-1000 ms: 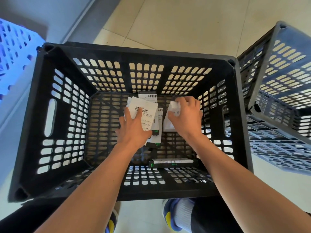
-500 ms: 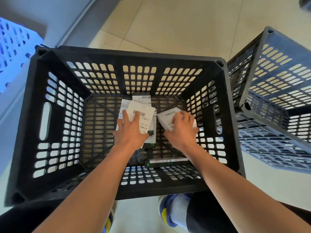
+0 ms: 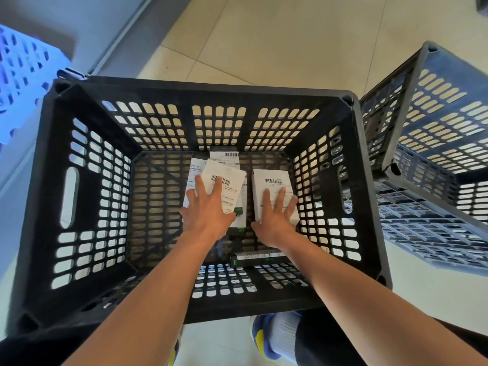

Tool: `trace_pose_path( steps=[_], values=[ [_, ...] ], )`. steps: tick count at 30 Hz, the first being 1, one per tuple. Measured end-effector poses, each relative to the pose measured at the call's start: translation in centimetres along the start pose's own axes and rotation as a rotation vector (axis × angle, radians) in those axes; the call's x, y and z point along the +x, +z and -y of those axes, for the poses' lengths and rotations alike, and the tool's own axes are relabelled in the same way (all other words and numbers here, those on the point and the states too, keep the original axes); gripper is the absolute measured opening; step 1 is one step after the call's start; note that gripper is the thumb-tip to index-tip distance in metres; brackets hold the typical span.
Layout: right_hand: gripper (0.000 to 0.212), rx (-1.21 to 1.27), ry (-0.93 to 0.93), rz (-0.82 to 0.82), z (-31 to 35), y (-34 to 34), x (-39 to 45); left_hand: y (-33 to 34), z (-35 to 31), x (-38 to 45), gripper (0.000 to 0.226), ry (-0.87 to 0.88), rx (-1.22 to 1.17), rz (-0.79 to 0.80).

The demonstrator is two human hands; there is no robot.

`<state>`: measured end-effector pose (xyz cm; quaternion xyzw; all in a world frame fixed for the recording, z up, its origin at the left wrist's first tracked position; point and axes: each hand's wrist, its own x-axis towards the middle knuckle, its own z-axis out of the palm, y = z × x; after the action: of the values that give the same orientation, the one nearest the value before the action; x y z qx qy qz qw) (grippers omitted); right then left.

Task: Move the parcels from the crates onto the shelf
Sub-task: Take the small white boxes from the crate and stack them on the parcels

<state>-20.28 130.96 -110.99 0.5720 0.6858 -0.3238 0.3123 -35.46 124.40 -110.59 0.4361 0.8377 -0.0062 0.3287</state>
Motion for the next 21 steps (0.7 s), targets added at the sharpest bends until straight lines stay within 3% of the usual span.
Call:
trace_pose_path(
  steps=[4, 12, 21],
  values=[
    [0.093, 0.038, 0.016, 0.048, -0.7, 0.3, 0.8, 0.0, -0.1, 0.0, 0.097, 0.001, 0.007, -0.009],
    [0.095, 0.049, 0.007, -0.12, -1.9, -1.1, 2.4, 0.1, 0.0, 0.3, 0.098, 0.002, 0.028, -0.033],
    [0.097, 0.017, -0.053, -0.136, -0.5, 0.7, 3.6, 0.4, 0.7, 0.8, 0.101, -0.006, 0.052, -0.078]
  ],
)
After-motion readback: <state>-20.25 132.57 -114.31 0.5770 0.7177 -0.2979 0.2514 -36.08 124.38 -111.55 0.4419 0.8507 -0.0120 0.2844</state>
